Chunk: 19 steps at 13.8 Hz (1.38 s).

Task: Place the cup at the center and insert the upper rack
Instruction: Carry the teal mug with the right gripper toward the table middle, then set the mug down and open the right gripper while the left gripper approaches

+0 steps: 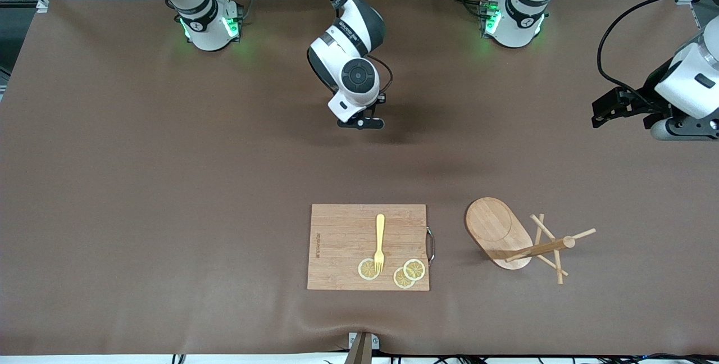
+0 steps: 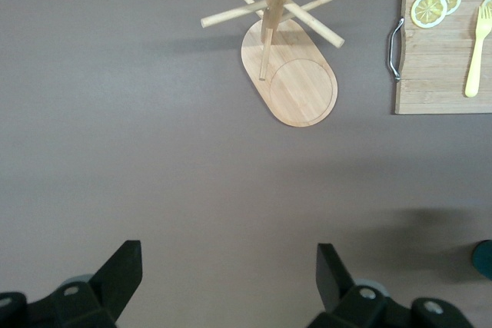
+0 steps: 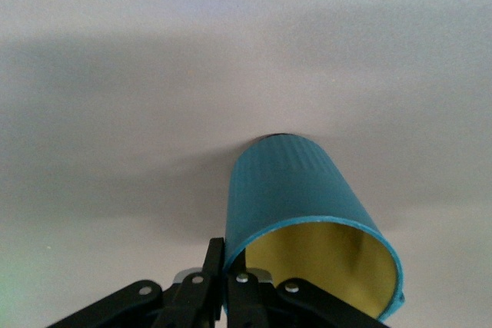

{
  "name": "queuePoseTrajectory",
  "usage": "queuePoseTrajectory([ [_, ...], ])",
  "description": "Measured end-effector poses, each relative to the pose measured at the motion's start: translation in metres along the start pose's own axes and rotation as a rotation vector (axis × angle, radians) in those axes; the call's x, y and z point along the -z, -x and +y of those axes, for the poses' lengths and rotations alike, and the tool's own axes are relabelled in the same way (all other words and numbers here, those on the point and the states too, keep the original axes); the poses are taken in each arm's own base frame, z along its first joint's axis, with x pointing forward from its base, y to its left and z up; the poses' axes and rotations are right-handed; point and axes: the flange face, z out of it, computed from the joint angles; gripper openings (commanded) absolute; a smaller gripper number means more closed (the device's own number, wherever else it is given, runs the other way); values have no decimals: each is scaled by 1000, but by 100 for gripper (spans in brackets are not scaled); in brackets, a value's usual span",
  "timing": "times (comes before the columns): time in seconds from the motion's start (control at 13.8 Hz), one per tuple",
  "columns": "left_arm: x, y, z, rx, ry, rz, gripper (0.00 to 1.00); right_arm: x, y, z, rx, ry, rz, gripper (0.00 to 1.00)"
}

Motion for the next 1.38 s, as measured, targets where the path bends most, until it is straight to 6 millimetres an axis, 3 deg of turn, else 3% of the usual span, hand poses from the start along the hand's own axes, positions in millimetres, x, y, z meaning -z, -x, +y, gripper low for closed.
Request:
queuePoseTrajectory([
  [0.07, 0, 0, 0, 1, 0, 1, 100, -1, 0, -1, 3, 3, 2, 0],
  [0.36, 0, 0, -1, 1, 0, 1, 100, -2, 1, -2, 13, 10, 15, 63],
  [0.51, 0, 0, -1, 2, 0, 1, 100, -3, 0, -2, 16, 13, 22, 80],
  [0.8, 0, 0, -1, 1, 0, 1, 100, 13, -3, -10, 36, -4, 60, 86],
  [0.95, 0, 0, 2, -3, 0, 2, 100, 26, -5, -14, 54, -19, 73, 96],
  [1.02, 1, 0, 6, -9, 1, 2, 100, 37, -8, -13, 59, -27, 79, 100],
  [1.16, 1, 1, 18, 7, 2, 4, 100, 79, -21, 0, 44, -70, 105, 100],
  [1.38, 3, 5, 44, 74, 7, 6, 100, 168, -47, 56, 61, -123, 128, 100],
])
